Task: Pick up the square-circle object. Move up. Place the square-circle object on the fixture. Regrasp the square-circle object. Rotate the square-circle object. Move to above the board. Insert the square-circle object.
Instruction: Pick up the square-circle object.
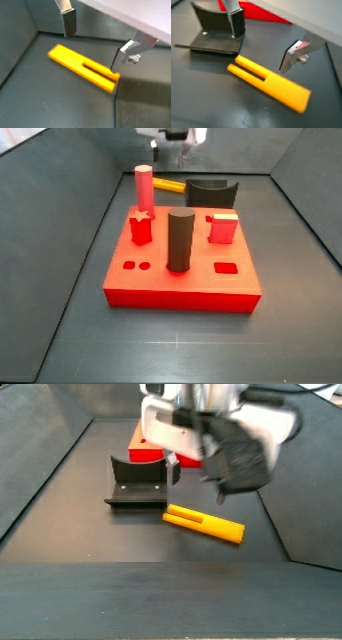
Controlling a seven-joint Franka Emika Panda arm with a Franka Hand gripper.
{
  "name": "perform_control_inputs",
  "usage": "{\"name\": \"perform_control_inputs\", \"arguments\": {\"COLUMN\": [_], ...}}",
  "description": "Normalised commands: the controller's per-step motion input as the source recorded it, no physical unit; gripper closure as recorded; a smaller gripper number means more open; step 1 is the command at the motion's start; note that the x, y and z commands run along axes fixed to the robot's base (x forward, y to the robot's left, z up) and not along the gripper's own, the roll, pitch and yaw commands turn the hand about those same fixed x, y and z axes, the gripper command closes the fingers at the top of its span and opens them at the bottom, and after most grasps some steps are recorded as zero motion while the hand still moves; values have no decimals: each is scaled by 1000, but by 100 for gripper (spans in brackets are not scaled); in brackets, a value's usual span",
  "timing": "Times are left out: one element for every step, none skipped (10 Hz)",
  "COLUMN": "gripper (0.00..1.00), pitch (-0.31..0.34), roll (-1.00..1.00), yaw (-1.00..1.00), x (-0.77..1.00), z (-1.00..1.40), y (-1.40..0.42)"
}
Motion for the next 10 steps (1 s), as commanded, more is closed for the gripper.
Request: {"name": "perform_control_inputs", "arguments": {"gripper": [0, 0, 0, 0, 0, 0, 0, 0, 0, 0], "pitch": [0, -14, -51, -80, -110, -99, -91, -67, -47, -37], "roll": [-6, -23, -57, -90, -151, -183, -169, -131, -124, -120], "yaw": [-1000, -1000, -1000, -997, -926, -889, -889, -920, -934, -943], "x": [0, 0, 0, 23, 83, 131, 137, 117, 94, 80], "z": [-509, -451, -397, -346, -223, -69, -34, -66, -106, -129], "y": [0, 0, 0, 0, 0, 0, 0, 0, 0, 0]}}
